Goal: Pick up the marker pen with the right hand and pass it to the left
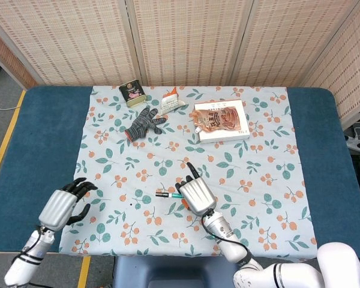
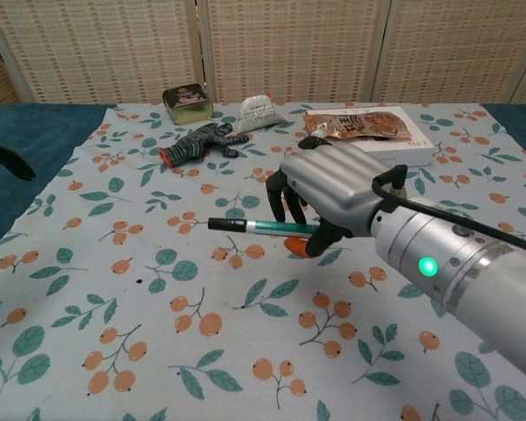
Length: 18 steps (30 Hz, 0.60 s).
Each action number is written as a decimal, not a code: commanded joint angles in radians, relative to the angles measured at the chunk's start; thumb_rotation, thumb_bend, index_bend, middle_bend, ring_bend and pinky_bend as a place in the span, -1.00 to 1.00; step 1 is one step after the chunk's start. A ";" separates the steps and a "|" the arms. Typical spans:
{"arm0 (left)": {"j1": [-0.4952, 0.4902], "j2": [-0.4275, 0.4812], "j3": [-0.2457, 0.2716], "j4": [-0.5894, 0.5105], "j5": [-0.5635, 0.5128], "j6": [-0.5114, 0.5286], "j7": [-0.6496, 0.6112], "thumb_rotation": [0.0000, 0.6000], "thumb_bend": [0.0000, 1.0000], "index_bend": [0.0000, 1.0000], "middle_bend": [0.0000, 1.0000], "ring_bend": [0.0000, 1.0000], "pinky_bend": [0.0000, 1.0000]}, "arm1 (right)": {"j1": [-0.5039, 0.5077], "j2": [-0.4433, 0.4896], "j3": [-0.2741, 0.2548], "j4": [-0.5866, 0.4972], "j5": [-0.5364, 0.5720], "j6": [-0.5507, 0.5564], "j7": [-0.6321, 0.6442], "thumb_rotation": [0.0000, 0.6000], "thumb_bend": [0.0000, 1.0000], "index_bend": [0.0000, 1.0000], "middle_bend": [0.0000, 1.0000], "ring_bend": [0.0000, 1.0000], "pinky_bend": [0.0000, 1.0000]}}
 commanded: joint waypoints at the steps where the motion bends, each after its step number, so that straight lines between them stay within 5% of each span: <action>1: -0.073 -0.100 -0.041 -0.016 -0.093 -0.120 0.128 1.00 -0.14 -0.39 -0.42 -0.65 -0.17 | 0.008 0.005 0.016 -0.023 0.020 0.000 -0.013 1.00 -0.39 0.88 0.55 -0.20 -1.00; 6: -0.115 -0.201 -0.066 -0.002 -0.174 -0.178 0.252 1.00 -0.20 -0.45 -0.42 -0.65 -0.15 | 0.021 0.002 0.033 -0.046 0.065 -0.004 -0.041 1.00 -0.39 0.88 0.55 -0.19 -1.00; 18: -0.151 -0.333 -0.099 0.006 -0.197 -0.127 0.244 1.00 -0.24 -0.45 -0.30 -0.56 -0.02 | 0.049 -0.033 0.051 -0.044 0.102 0.008 -0.044 1.00 -0.39 0.88 0.55 -0.19 -1.00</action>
